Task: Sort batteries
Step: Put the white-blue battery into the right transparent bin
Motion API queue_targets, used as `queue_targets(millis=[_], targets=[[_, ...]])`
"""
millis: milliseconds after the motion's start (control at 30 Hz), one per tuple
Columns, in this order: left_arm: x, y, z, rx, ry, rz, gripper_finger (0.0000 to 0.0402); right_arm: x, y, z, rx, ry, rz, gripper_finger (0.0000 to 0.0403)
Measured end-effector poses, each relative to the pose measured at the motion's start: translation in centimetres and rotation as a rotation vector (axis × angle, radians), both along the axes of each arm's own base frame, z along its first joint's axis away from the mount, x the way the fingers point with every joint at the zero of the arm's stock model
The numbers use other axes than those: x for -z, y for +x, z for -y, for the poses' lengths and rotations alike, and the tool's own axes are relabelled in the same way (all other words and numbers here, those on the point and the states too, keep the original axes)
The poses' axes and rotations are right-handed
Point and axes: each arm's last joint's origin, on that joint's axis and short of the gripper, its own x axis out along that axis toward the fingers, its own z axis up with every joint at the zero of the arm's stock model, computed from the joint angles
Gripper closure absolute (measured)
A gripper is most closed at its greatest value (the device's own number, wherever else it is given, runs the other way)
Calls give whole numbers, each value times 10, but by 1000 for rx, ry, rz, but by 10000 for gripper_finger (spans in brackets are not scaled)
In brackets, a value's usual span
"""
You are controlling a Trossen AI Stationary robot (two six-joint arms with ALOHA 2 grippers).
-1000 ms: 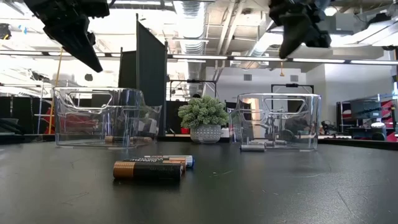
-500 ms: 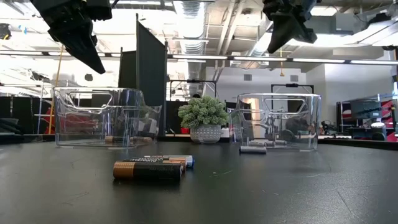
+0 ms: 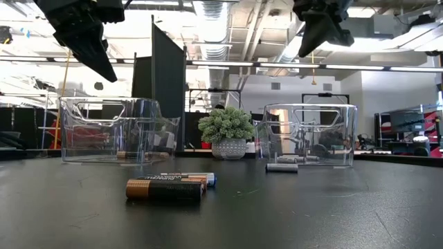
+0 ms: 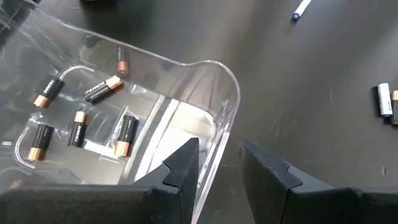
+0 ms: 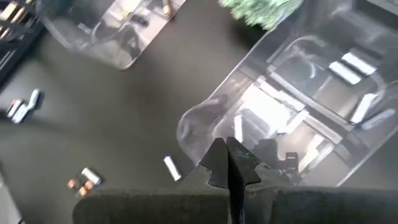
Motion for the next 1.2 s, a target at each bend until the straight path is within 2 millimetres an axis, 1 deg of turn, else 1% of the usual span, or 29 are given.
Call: queue_targets(millis=[167, 300, 433, 567, 733, 867, 967, 1100, 1200], targets=[[0, 0, 0, -8, -7, 3, 290, 5, 6, -24, -50, 12, -11, 398], [0, 0, 0, -9, -7, 3, 290, 16, 16, -46, -101, 9, -54, 398], [0, 0, 0, -8, -7, 3, 290, 35, 29, -73, -171, 14, -128, 398], [0, 0, 0, -8, -8, 4, 290, 59, 39, -103, -242, 0, -216, 398], [0, 0, 0, -8, -8, 3, 290, 90, 45, -142, -239, -84, -290, 394], [0, 0, 0, -8, -8, 3, 290, 108, 44, -167, -210, -101, -297, 368], [0, 0, 0, -8, -8, 3, 290, 116, 44, -181, -204, -83, -281, 340], [0, 0, 0, -7, -9, 3, 290, 121, 42, -192, -203, -71, -275, 295], [0, 0, 0, 0, -19, 0, 290, 121, 40, -195, -255, -99, -286, 261]])
